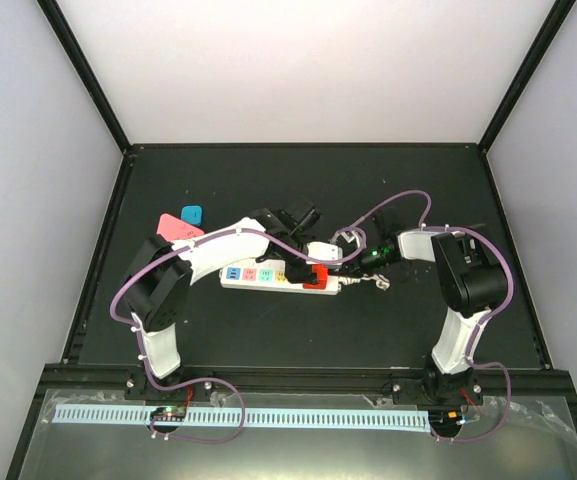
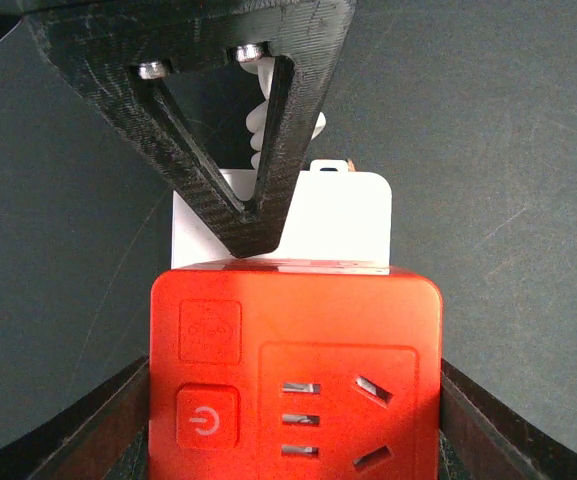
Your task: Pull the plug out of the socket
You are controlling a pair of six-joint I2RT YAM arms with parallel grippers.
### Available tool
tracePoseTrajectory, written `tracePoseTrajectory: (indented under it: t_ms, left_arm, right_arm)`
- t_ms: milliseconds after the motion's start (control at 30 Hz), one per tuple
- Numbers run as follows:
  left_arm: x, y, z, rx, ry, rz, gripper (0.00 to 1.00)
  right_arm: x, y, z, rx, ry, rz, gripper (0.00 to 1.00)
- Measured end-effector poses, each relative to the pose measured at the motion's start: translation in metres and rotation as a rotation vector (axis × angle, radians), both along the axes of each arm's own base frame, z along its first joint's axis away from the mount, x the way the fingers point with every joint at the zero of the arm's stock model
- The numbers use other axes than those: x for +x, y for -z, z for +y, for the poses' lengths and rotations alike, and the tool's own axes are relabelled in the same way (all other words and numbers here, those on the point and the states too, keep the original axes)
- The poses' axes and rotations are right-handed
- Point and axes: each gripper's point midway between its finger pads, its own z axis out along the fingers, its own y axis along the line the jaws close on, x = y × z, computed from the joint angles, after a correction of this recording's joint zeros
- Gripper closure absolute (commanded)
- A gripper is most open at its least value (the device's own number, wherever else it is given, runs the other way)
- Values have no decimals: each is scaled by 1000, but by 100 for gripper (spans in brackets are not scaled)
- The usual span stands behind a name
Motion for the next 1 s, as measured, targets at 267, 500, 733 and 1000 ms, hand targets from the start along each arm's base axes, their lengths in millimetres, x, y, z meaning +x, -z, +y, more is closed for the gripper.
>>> tracePoseTrajectory:
  t_ms: [267,500,733,1000]
  left_arm:
    - [-2,-1,1,-7,17,-31,70]
    - [-11,-1,4,-8,46,-64,71]
    - [-13,-5,5,7,27,-30,72]
    - [-9,-4,6,27,8,-36,73]
  right_arm:
    - [1,0,0,-4,-3,-11,99]
    - [2,0,1,-10,-10,-22,99]
    - [2,-1,1,-9,-17,-30,99]
    - [1,-3,3,-7,-30,-47,94]
